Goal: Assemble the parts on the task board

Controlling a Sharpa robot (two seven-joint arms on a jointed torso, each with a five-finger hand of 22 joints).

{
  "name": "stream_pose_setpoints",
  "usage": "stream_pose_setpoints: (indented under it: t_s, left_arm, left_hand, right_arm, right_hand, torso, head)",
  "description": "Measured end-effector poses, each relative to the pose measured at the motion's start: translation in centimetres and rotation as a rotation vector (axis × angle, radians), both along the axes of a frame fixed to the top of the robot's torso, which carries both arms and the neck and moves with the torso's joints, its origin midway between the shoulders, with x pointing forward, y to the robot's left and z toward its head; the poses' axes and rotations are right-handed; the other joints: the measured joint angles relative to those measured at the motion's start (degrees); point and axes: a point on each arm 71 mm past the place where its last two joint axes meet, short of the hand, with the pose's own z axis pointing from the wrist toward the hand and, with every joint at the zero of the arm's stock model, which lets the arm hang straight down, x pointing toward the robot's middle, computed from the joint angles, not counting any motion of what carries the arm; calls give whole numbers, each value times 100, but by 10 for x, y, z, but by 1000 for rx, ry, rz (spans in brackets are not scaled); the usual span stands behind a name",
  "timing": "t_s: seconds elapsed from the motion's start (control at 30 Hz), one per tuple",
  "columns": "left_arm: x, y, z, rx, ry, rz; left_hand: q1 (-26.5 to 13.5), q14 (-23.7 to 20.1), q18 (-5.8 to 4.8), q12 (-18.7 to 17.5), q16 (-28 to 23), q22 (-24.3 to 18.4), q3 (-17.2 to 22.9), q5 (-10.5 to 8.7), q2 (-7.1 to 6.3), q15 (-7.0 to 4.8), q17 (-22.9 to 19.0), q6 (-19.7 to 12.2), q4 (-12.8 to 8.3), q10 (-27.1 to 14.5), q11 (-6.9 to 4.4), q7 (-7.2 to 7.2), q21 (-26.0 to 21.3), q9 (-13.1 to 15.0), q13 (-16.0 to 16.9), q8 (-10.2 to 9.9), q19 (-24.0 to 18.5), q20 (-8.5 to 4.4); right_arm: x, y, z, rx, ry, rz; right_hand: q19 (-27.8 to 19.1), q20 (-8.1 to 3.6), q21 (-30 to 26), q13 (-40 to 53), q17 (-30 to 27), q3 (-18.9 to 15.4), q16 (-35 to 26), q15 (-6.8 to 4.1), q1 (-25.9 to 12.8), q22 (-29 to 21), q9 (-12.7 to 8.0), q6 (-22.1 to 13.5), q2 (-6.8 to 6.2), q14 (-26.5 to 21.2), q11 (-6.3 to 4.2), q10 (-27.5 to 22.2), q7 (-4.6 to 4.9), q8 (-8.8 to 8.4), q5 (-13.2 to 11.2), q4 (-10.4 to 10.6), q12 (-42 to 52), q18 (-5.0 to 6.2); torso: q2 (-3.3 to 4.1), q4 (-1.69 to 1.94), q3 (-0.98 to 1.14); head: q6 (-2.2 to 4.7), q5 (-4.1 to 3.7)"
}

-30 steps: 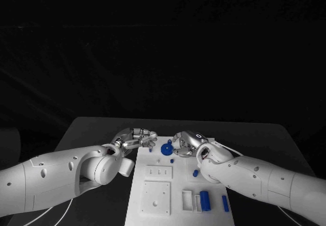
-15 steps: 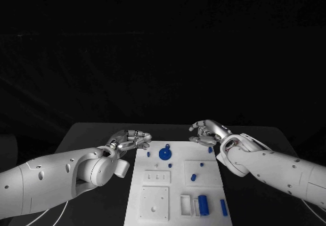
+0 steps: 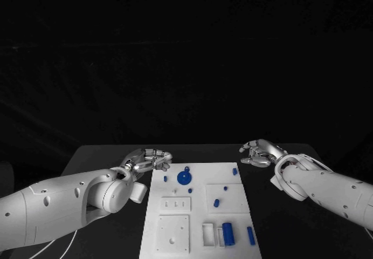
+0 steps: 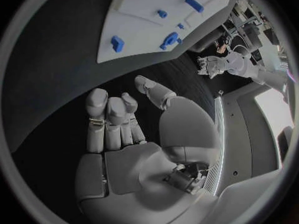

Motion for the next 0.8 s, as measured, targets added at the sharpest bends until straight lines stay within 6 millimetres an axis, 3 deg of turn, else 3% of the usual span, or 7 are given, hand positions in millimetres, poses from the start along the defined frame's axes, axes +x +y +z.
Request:
stream_pose_setpoints:
  t_s: [0.13,0.3,0.53,0.8]
  left_arm:
    - [-1,0,-1,-1,1,-2]
    - [-2,-1,-2,-4,4,-8]
    - [-5,-6,-4,-10,10,-23]
    - [-8,-10,-3,-18,13,-40]
  left_hand:
    - [0,0,0,0,0,-6,-10,0,0,0,1,0,10,0,0,0,0,5,0,0,0,0]
    - [23,0,-1,0,0,-5,-13,0,22,0,7,0,13,-14,14,0,0,13,-1,-13,0,0]
    - [23,0,-1,-40,0,-11,-13,0,22,0,14,0,13,-63,22,0,0,18,-5,-22,0,0]
    - [23,0,-1,-40,0,-11,-13,0,22,0,13,0,13,-63,22,0,0,19,-7,-22,0,0]
  right_arm:
    - [-1,-10,-11,-41,23,-3]
    - [0,-2,-25,-74,43,18]
    - [2,6,-34,-100,48,27]
    - [4,11,-37,-117,46,31]
  right_hand:
    - [-6,6,0,-1,3,-39,-23,-20,35,0,0,18,-35,-20,-23,-23,-18,0,0,-51,0,-1]
    - [-41,42,0,-7,2,-59,-27,-42,63,0,-1,18,-63,-42,-52,-52,-19,0,0,-71,0,0]
    - [-72,71,0,-15,9,-75,-62,-62,99,0,-16,-69,-100,-81,-91,-92,-106,0,0,-86,0,5]
    - [-72,71,0,-20,9,-75,-62,-62,99,0,-16,-69,-100,-81,-92,-92,-106,-21,0,-86,0,6]
  torso:
    - [-8,-23,22]
    - [-5,-33,36]
    - [10,-16,48]
    - [66,7,83]
  head:
    - [-21,-44]
    - [-45,-108]
    - [-74,-201]
    - [-79,-238]
